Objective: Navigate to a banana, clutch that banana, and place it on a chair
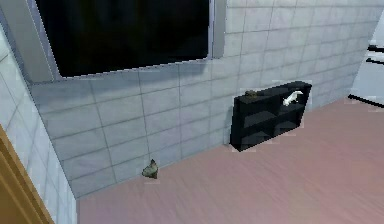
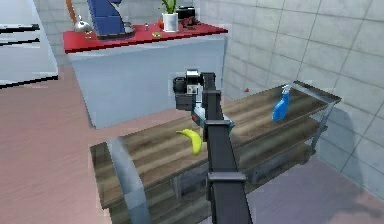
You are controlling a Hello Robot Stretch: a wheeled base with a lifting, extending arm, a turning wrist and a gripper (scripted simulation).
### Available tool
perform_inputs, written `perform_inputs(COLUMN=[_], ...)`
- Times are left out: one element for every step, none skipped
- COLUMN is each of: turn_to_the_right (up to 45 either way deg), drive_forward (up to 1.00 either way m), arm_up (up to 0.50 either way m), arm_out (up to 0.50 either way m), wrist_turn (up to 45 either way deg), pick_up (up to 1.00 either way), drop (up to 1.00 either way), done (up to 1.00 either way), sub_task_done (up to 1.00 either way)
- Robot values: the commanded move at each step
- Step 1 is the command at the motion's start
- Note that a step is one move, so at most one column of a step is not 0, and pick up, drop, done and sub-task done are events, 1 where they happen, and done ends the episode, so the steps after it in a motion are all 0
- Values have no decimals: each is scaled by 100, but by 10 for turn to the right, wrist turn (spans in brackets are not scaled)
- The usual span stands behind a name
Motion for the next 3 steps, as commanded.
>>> perform_inputs(turn_to_the_right=[0,0,0], drive_forward=[0,0,0], arm_up=[-30,0,10], arm_out=[0,0,0], wrist_turn=[0,0,0], pick_up=[0,100,0], drop=[0,0,0], done=[0,0,0], sub_task_done=[0,0,0])
